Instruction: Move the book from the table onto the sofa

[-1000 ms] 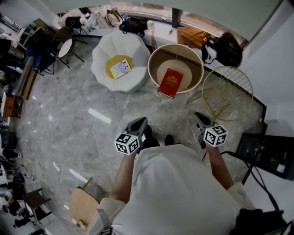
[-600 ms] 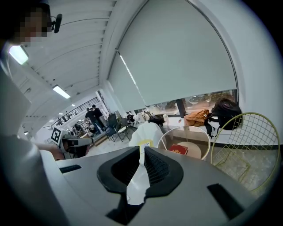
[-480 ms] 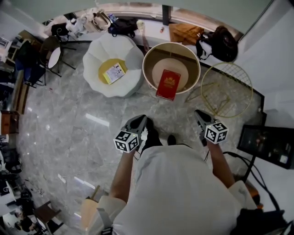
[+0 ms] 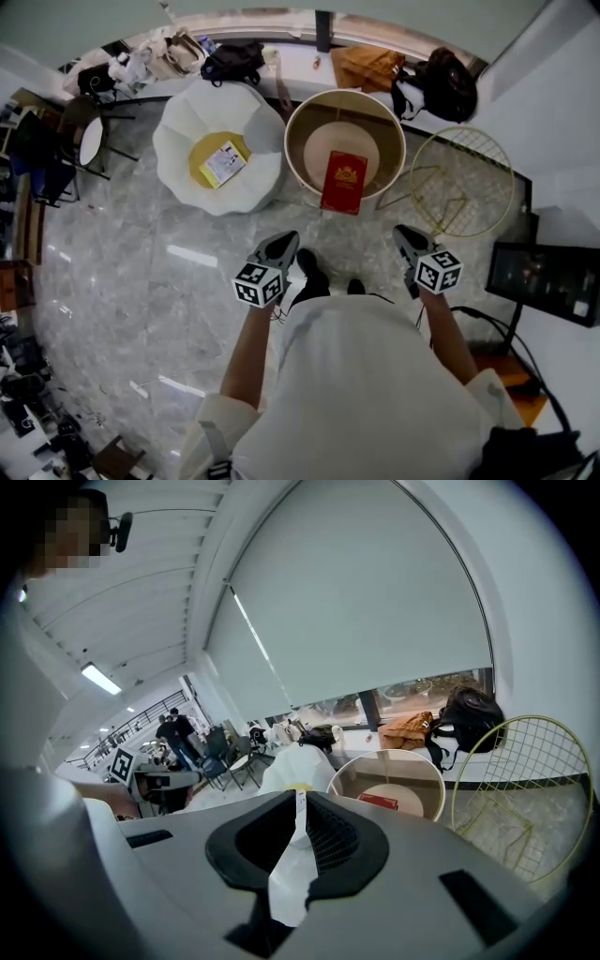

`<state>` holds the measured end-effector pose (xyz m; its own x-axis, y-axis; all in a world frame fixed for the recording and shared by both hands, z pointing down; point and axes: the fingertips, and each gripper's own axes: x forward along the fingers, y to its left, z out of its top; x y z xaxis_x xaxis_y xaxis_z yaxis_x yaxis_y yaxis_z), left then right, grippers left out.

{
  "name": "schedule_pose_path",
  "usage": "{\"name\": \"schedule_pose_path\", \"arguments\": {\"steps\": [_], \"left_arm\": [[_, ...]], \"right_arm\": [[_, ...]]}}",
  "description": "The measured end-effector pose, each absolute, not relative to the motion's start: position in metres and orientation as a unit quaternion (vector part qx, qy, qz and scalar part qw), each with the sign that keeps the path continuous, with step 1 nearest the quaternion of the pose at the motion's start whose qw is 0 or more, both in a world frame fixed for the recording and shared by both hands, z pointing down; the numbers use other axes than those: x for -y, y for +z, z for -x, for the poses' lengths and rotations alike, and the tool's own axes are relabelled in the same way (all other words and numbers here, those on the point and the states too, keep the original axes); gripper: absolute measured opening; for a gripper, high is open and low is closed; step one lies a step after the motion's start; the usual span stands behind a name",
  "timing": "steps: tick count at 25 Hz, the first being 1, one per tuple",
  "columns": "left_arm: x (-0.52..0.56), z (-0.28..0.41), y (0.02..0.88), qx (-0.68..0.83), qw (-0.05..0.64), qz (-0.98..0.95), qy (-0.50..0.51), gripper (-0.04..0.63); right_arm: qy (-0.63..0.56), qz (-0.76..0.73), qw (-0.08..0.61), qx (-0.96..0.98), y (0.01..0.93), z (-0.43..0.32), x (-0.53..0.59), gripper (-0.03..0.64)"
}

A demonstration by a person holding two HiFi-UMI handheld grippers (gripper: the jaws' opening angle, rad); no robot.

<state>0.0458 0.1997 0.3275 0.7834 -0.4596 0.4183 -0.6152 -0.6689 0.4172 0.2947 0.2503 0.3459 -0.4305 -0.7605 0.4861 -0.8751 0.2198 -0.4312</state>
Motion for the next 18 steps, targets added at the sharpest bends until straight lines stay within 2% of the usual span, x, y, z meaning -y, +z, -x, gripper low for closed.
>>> {"name": "schedule_pose_path", "arguments": {"steps": [18], "left_arm": [[-0.131, -0.032, 0.381, 0.196, 0.294, -0.913, 0.203, 0.002]], "right_arm": [[0.382, -0.557, 0.054, 0.735, 0.384, -0.246, -0.204, 0.054]]}}
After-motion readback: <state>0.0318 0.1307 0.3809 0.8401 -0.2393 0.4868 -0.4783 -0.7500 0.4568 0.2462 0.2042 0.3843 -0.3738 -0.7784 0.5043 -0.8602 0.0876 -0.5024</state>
